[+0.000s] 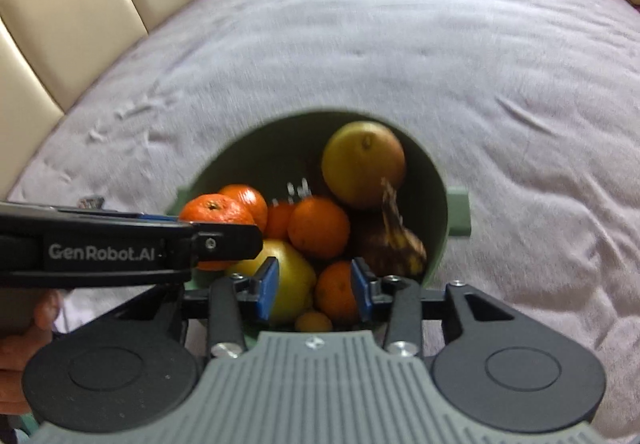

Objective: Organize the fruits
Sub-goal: 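Lower the held mandarin and small fruit into the colander with both tools, then open both tools to release the mandarin and small fruit into the colander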

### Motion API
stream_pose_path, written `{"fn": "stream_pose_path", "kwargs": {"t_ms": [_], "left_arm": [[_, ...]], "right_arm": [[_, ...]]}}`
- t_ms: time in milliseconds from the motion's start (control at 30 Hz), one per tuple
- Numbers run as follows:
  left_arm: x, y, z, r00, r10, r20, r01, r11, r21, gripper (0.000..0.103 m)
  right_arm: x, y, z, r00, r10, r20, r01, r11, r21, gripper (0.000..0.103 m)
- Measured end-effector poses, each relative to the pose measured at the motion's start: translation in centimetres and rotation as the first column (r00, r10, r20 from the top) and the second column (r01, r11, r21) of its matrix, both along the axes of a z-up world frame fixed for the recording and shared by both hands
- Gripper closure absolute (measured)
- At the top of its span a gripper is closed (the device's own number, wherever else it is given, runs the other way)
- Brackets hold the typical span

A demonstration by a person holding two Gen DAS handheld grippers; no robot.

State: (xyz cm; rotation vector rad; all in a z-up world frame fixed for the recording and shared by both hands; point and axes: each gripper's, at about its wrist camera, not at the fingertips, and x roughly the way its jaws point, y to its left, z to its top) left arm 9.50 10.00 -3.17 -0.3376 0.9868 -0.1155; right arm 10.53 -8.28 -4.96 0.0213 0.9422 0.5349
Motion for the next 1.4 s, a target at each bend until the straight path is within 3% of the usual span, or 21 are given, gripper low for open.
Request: {"fn": "stream_pose_path", "kwargs": {"t_ms": [133, 333, 433, 633, 1067, 1400], "left_arm": [[1.0, 0.5, 0.8, 0.999, 0.026, 0.021, -0.026, 0.999, -0.025, 0.052], [3.0, -0.7, 0.3, 0.999, -0.008, 0.039, 0.005, 0.999, 0.053, 0.052], [3.9, -0.8, -0.4, 0.999, -0.022, 0.039, 0.019, 0.998, 0.061, 0.052], [4.9, -1.7, -1.9, 0.999, -0.045, 0.026, 0.039, 0.981, 0.192, 0.052], [4.9, -1.7, -3.1, 0.999, -0.032, 0.01, 0.029, 0.972, 0.231, 0.046], [3.8, -1.8, -1.2, 0.998, -0.028, 0.05, 0.014, 0.968, 0.249, 0.041]], "right_arm": [[-0.2, -0.5, 1.3, 0.996, -0.039, 0.079, 0.037, 0.999, 0.033, 0.066], [0.0, -1.1, 2.5, 0.977, -0.107, 0.183, 0.105, 0.994, 0.021, 0.066], [0.5, -1.4, 2.4, 0.975, -0.134, 0.179, 0.132, 0.991, 0.026, 0.066], [1.2, -1.5, 1.7, 0.977, -0.146, 0.153, 0.144, 0.989, 0.023, 0.066], [1.7, -1.7, -0.2, 0.983, -0.171, 0.061, 0.171, 0.985, 0.011, 0.066], [1.0, -1.6, 0.0, 0.986, -0.161, 0.051, 0.16, 0.987, 0.016, 0.065]]}}
